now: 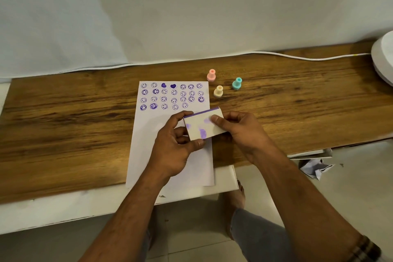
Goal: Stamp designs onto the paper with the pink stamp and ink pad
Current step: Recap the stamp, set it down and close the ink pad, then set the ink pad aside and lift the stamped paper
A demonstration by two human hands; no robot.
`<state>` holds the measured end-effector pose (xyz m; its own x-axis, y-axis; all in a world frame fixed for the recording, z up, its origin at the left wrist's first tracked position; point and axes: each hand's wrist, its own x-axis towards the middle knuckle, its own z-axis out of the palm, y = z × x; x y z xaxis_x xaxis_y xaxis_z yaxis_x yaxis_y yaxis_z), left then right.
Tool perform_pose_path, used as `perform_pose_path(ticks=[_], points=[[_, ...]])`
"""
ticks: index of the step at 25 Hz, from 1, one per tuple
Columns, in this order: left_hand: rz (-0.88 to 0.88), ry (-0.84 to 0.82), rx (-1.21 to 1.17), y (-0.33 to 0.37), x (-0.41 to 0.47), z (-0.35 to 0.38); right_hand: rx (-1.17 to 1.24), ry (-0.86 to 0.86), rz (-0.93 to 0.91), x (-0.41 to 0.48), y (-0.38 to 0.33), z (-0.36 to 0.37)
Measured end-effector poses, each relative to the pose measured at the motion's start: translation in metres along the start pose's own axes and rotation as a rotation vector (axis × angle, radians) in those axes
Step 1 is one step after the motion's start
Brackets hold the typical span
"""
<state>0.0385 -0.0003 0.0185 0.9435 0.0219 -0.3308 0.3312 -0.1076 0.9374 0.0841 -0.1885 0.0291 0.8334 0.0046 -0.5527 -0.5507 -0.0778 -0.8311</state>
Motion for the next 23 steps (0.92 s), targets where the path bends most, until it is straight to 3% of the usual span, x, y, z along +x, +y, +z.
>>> perform_pose_path(ticks=[5, 12, 17, 23], points=[[0.019, 0.008, 0.060, -0.002, 0.001, 0.001, 0.061, -0.002, 0.036, 0.000, -0.003, -0.001], [0.149, 0.204, 0.386, -0.011, -0.003, -0.031, -0.146, 0.571, -0.022, 0.013, 0.003, -0.057], [0.175, 0.398, 0.636, -0.019, 0.000, -0.053, -0.438, 0.631, -0.109, 0.016, 0.012, -0.055], [0.026, 0.391, 0.871, -0.024, -0.004, -0.062, -0.607, 0.691, -0.119, 0.008, 0.013, -0.045]])
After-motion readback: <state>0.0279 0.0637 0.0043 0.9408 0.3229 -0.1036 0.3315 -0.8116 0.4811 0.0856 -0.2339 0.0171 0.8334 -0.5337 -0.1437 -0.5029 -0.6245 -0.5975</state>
